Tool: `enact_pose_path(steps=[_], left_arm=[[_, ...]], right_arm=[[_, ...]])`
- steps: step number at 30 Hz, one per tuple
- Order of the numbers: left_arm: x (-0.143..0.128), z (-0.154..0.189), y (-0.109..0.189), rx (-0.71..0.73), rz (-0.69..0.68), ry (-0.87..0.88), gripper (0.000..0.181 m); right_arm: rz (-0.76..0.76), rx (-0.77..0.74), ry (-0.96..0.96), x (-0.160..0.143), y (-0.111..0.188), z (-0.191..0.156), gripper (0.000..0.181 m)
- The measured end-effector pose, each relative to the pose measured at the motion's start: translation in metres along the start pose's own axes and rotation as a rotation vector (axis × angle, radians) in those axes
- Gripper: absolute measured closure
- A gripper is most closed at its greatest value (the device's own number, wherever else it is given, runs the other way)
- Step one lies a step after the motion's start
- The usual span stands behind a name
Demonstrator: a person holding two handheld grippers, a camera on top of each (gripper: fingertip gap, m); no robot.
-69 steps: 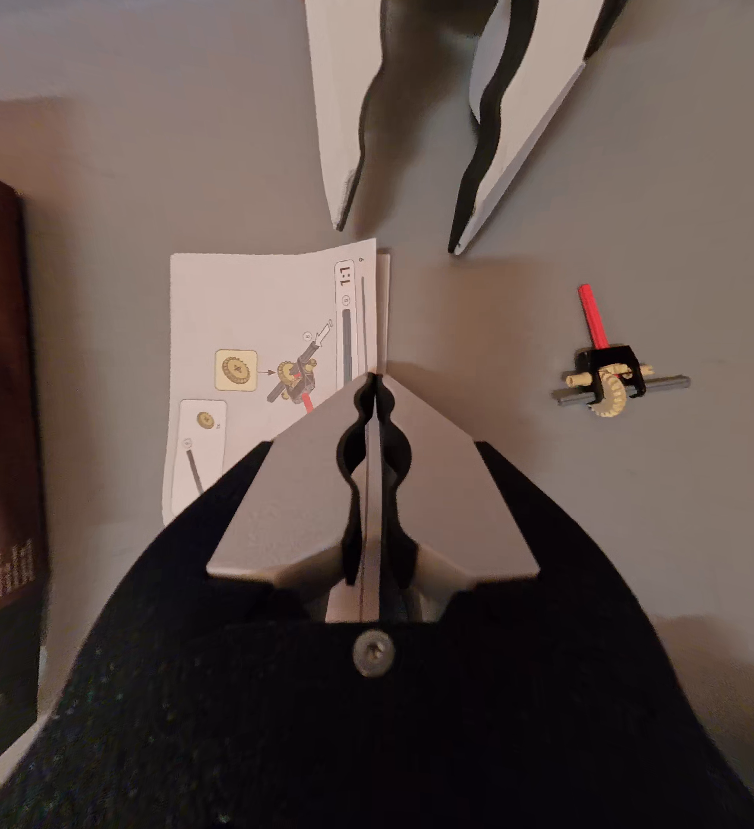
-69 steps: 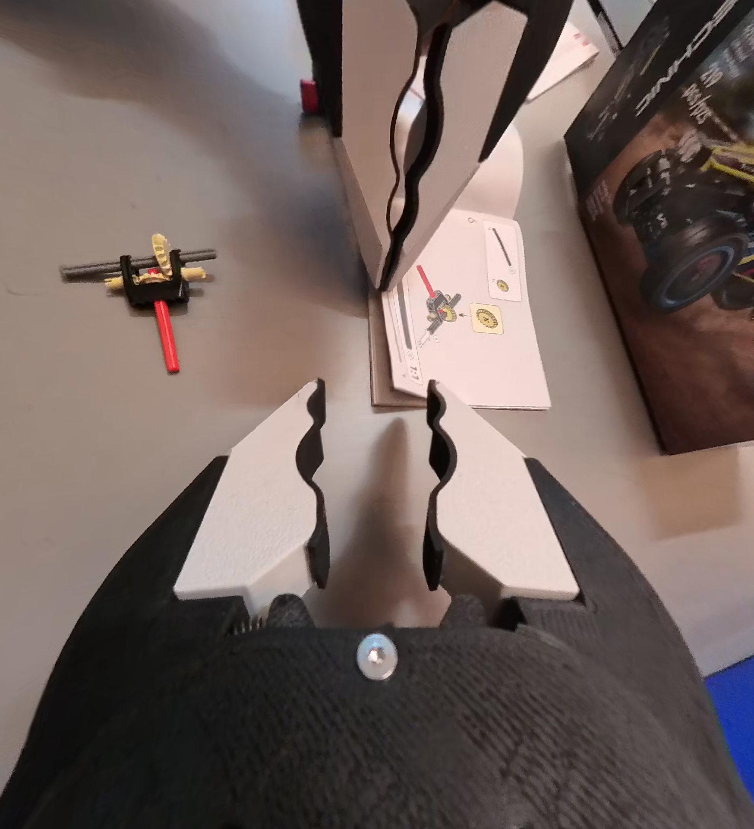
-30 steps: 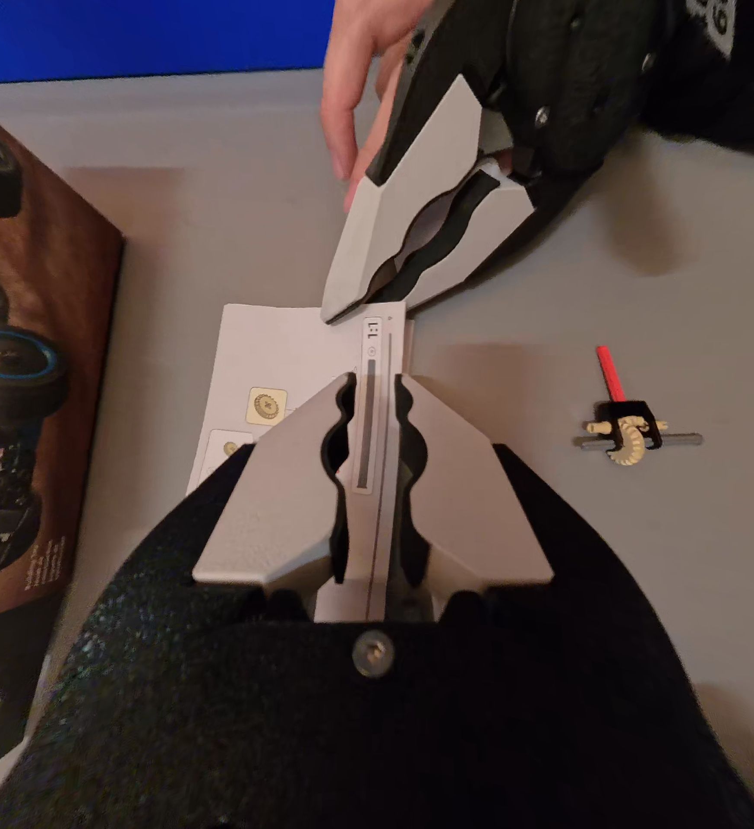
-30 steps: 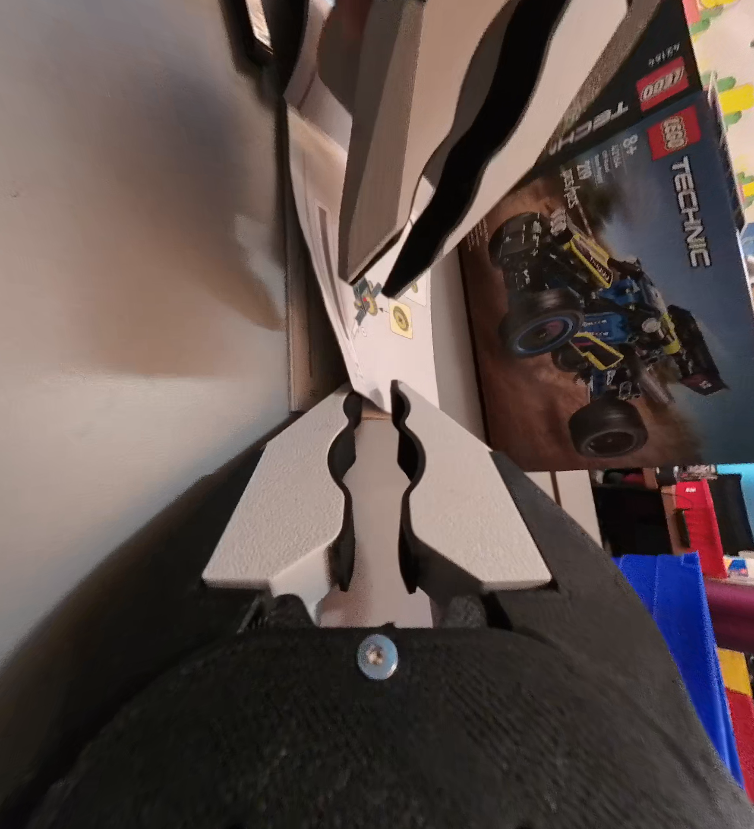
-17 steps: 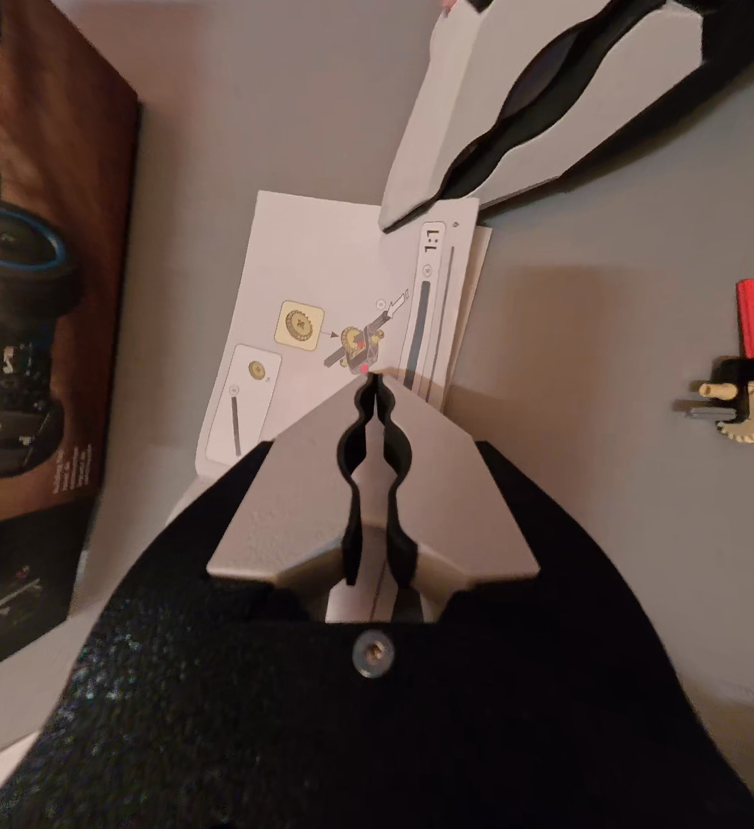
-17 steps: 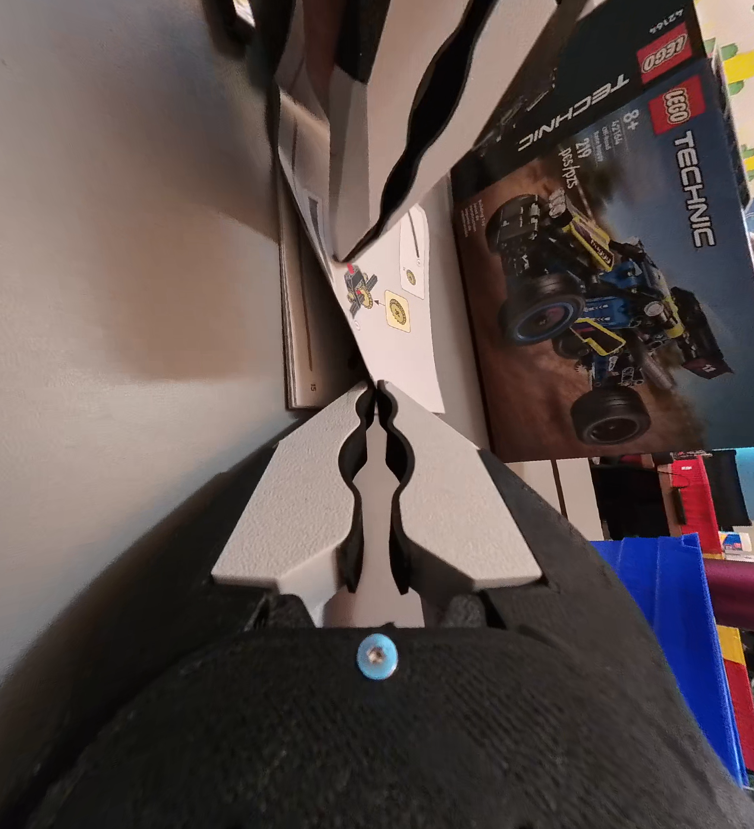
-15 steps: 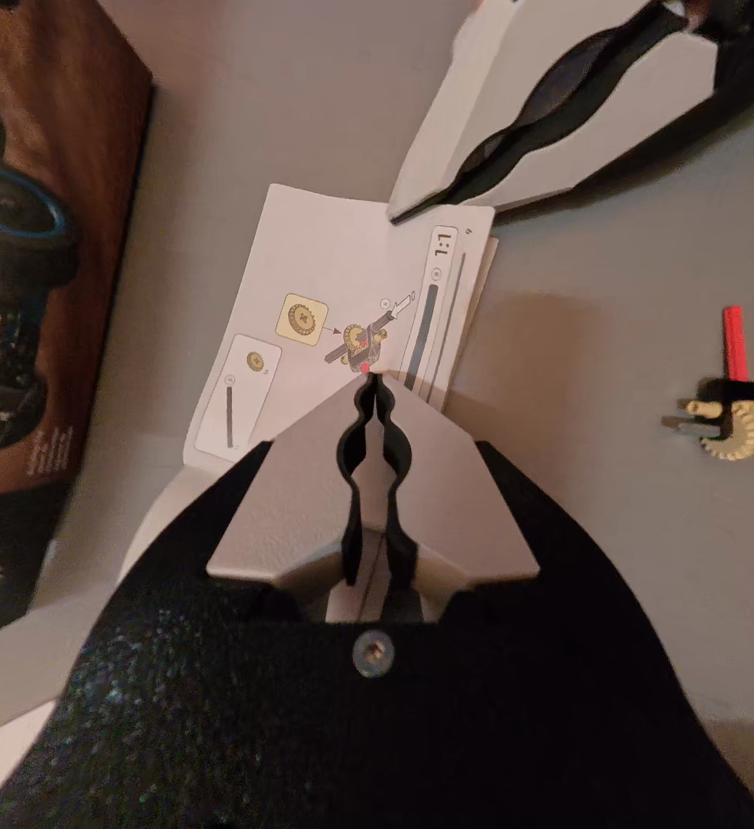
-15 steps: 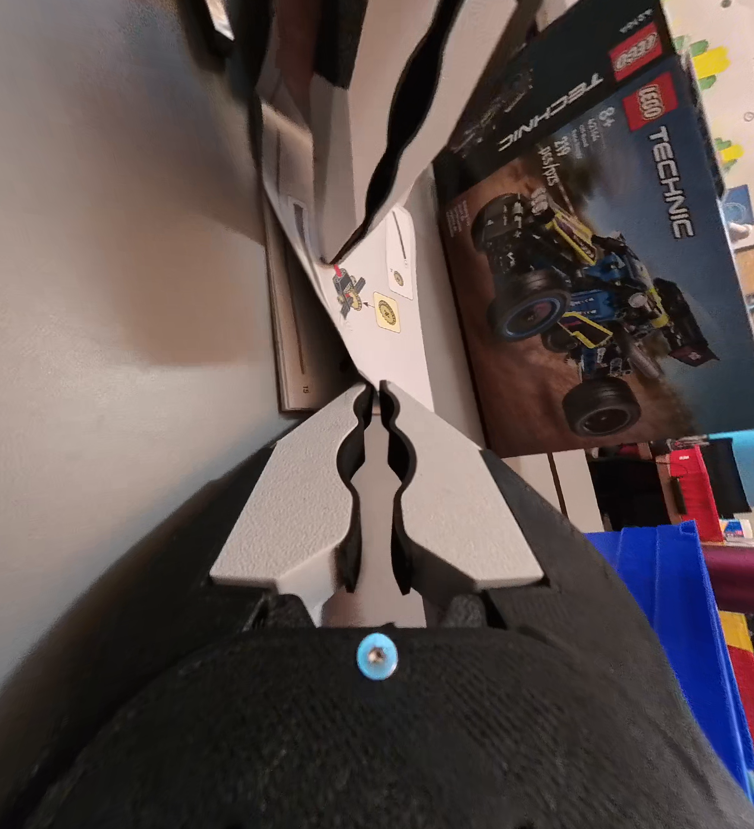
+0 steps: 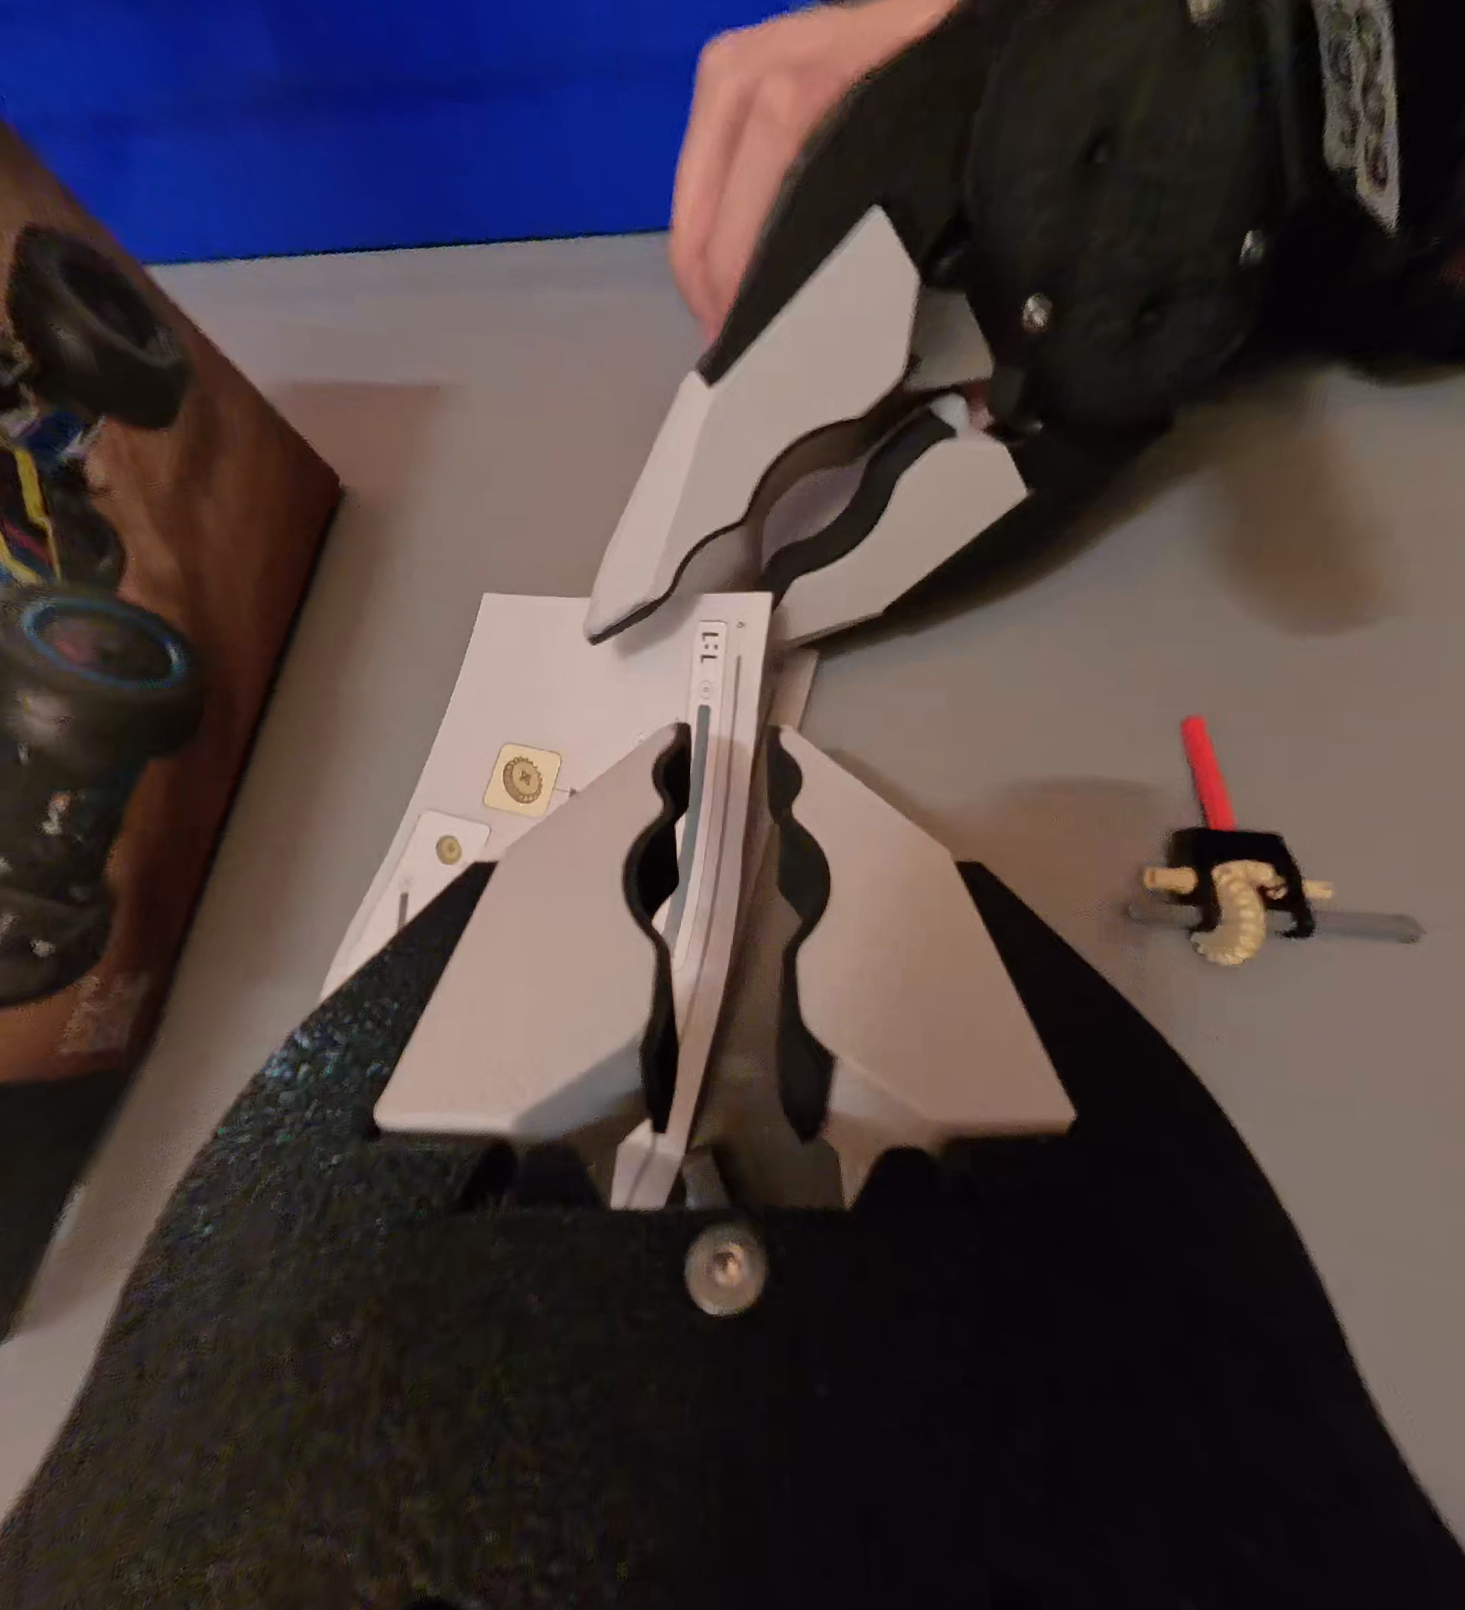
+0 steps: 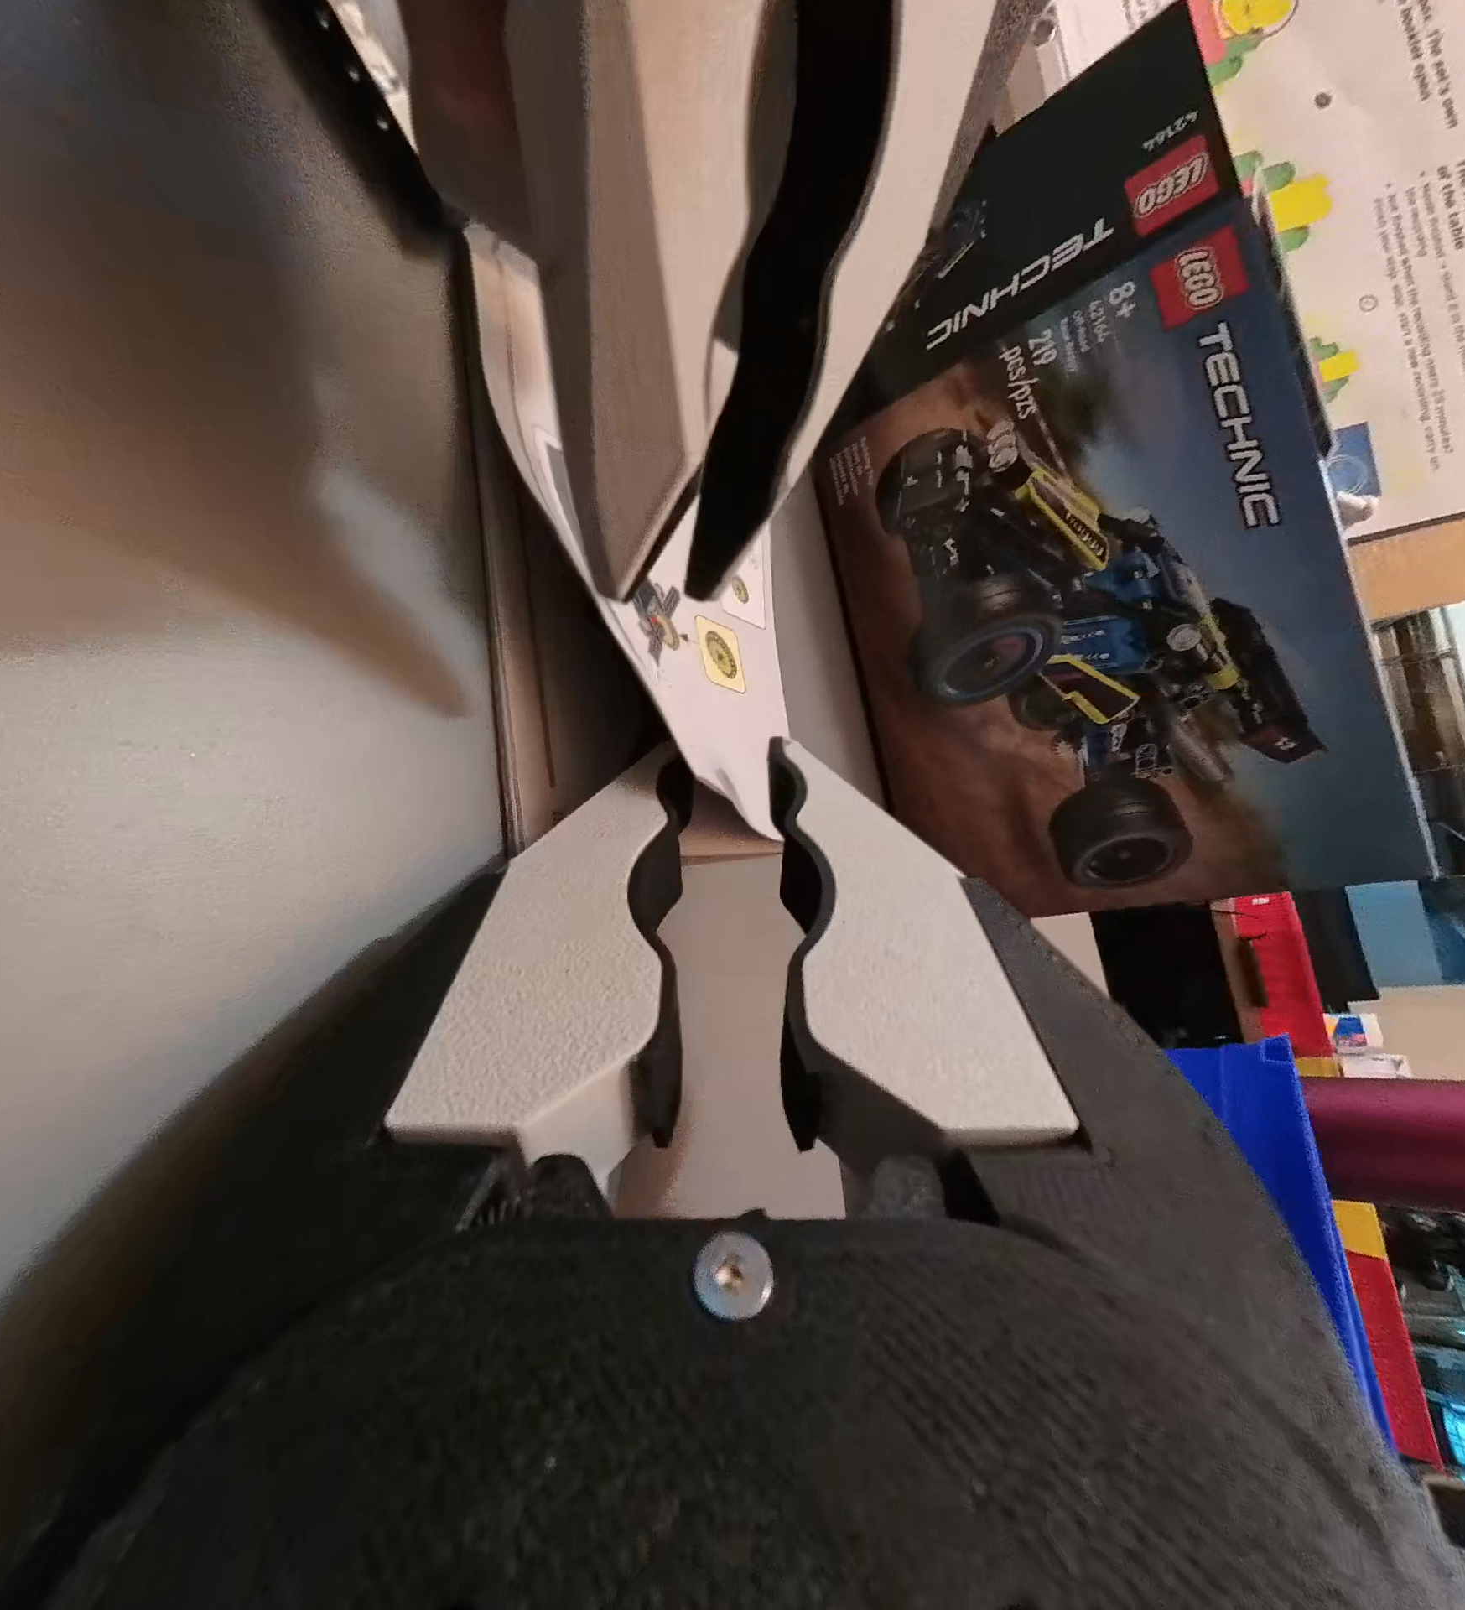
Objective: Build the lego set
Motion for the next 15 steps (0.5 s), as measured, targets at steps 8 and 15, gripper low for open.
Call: enact_pose_path(steps=[8, 15], left_arm=[[0.0001, 0.0021, -0.0113, -0.005, -0.145, -0.189, 0.178], [-0.0009, 0.0011, -0.0081, -0.035, -0.151, -0.152, 0.175]], right_arm=[[-0.010, 0.000, -0.019, -0.0038, 0.0012, -0.0003, 0.167], [-0.003, 0.007, -0.019, -0.0035, 0.0008, -0.0013, 0.169]])
Point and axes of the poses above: each gripper's, where its closed fingertips meet, y back along the fingers, x out of its top, z = x × y across the jaws, the point moved 5 cm from there along y, back along the fingers, and after that the axes turned 14 degrees about z, right-handed, at the moved point
